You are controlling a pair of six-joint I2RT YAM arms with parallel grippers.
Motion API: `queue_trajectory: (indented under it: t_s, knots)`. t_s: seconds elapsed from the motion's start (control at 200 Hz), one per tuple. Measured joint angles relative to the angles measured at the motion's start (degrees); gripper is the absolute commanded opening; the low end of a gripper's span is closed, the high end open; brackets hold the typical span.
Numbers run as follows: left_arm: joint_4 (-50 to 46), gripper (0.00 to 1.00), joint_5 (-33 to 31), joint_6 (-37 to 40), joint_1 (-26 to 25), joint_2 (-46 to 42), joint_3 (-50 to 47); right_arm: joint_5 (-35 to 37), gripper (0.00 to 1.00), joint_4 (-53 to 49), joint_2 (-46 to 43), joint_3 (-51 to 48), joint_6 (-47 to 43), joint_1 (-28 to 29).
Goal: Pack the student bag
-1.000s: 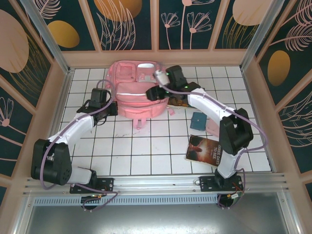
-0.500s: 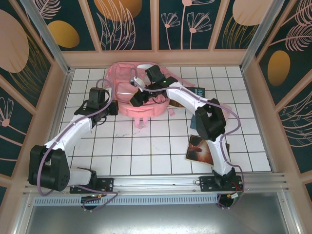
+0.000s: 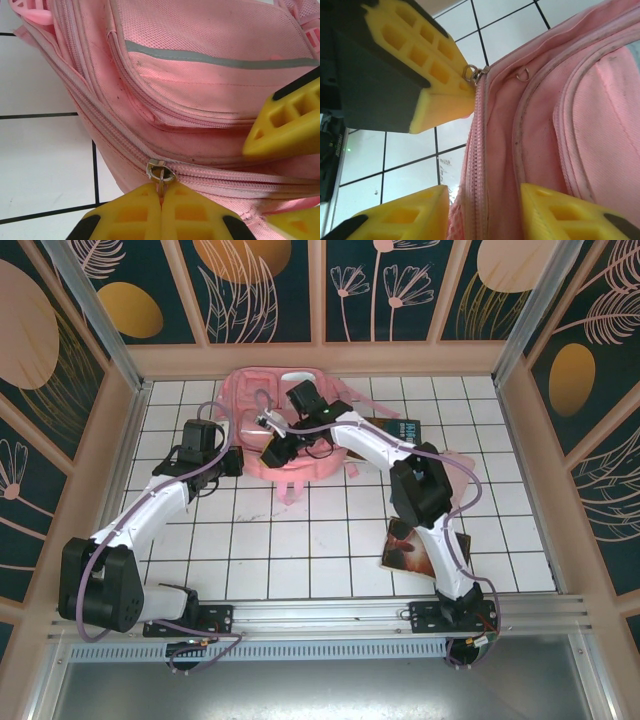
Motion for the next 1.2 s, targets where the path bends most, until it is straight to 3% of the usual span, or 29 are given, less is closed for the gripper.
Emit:
queue_trajectory:
  t_s: [0.125,0.225,0.641,0.736,0.851,0.931,1.036,1.196]
  knots:
    - [-0.7,0.0,-0.2,-0.2,0.0,0.0,0.0,0.8,0.14,-0.7,0.8,0.0,-0.9,0.2]
    - [-1.3,0.0,-1.9,-0.7,-0.3,0.0,0.1,1.3,0.05,-0.8,0.7,0.1,-1.8,0.3]
    - [-8.0,0.0,-15.0,-3.9,-2.1,6.1,3.8,3.9,0.03,2.2,-6.5,-12.0,-6.8,0.9]
    - [-8.7,0.01,-15.9,-5.0,-2.1,7.5,4.9,3.3,0.12,3.1,-6.6,-13.1,-6.9,0.9]
    - [-9.4,0.44,-19.1,-6.4,-1.7,8.3,5.4,2.4,0.4,2.6,-7.3,-14.4,-5.7,0.6]
    - [-9.8,0.63,-22.2,-8.0,-0.4,8.0,5.9,2.4,0.53,2.4,-9.4,-16.5,-3.9,-0.2]
    - [-11.2,0.72,-24.8,-8.8,0.2,6.4,6.3,3.3,0.62,5.7,-14.6,-20.4,2.2,-1.7]
    - [-13.1,0.74,-24.7,-8.6,0.2,3.3,7.7,9.4,0.66,14.7,-23.5,-25.6,18.7,-7.0]
